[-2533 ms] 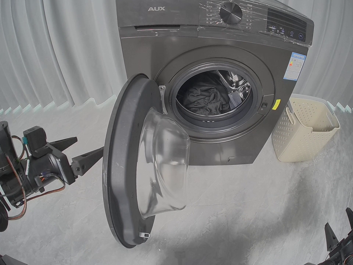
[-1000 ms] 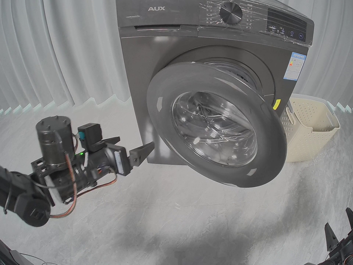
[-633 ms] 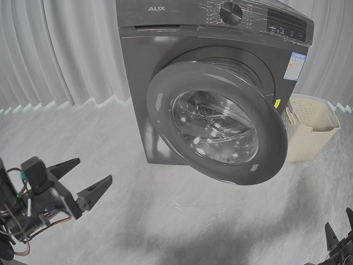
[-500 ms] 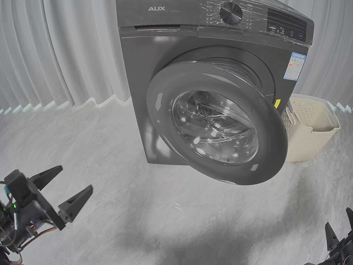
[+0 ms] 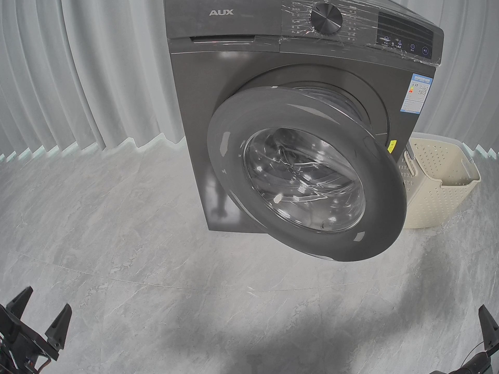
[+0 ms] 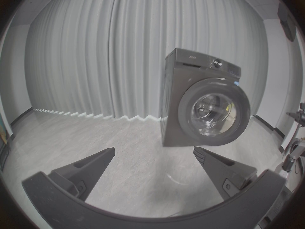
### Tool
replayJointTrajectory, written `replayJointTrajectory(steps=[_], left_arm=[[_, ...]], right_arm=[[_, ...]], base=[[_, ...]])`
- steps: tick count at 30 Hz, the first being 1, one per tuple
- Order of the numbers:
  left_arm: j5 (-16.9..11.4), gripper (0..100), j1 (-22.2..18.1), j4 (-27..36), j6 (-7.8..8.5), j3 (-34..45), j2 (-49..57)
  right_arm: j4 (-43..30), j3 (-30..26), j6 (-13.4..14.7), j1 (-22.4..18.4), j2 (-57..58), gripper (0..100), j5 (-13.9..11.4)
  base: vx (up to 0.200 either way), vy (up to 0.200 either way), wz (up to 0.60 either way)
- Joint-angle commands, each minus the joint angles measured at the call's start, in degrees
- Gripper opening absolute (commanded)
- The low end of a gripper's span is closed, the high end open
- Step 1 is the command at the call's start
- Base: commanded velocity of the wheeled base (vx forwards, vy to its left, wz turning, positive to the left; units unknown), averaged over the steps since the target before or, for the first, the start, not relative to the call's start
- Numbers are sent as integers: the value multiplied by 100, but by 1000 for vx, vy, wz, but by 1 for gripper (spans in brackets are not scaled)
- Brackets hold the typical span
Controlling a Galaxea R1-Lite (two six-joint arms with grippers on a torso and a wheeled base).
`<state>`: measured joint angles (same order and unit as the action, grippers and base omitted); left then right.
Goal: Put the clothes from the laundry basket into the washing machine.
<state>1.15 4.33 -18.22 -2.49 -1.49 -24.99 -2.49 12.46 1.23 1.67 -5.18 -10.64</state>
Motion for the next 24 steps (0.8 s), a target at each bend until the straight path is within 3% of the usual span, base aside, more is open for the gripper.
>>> replayJointTrajectory(steps=[1, 2, 4, 7, 9, 11, 12, 13, 14, 16, 18, 20, 24], left_arm=[[-563, 100, -1312, 1699, -77, 122, 2016], [-695, 100, -1312, 1735, -138, 78, 2086], [-695, 100, -1294, 1409, -314, 149, 1972], [-703, 100, -1294, 1436, -446, 149, 1989], [-765, 100, -1285, 1471, -402, 131, 1981], [-870, 100, -1189, 1462, -402, 140, 1981], [-1160, 100, -1136, 1462, -296, 140, 1981], [-1231, 100, -1127, 1462, -252, 140, 1981], [-1503, 100, -1136, 1462, -15, 140, 1981], [-1591, 100, -1118, 1480, 134, 140, 1981], [-1600, 100, -907, 1497, 73, 131, 1963], [-1591, 100, -670, 1480, -103, 131, 2007], [-1872, 100, -424, 1506, -50, 131, 2499]], right_arm=[[231, 591, -193, 264, -1987, 100, -1080], [407, 679, -343, 281, -2400, 100, -1282], [785, 872, -598, 343, -3173, 100, -1546], [1347, 1030, -756, 580, -4166, 100, -1590], [1681, 1057, -721, 888, -4641, 100, -1564], [1840, 1074, -703, 1081, -4896, 100, -1502], [1936, 1092, -703, 1204, -5098, 100, -1370], [1945, 1101, -703, 1222, -5142, 100, -1326], [1980, 1162, -694, 1362, -5362, 100, -1098], [2015, 1241, -589, 1512, -5485, 100, -887], [2086, 1329, -343, 1564, -5520, 100, -773], [2138, 1400, -132, 1582, -5590, 100, -746], [2147, 1558, -44, 1582, -5784, 100, -738]], base=[[0, 0, 0], [0, 0, 0], [0, 0, 0], [0, 0, 0], [0, 0, 0], [0, 0, 0], [0, 0, 0], [0, 0, 0], [0, 0, 0], [0, 0, 0], [0, 0, 0], [0, 0, 0], [0, 0, 0]])
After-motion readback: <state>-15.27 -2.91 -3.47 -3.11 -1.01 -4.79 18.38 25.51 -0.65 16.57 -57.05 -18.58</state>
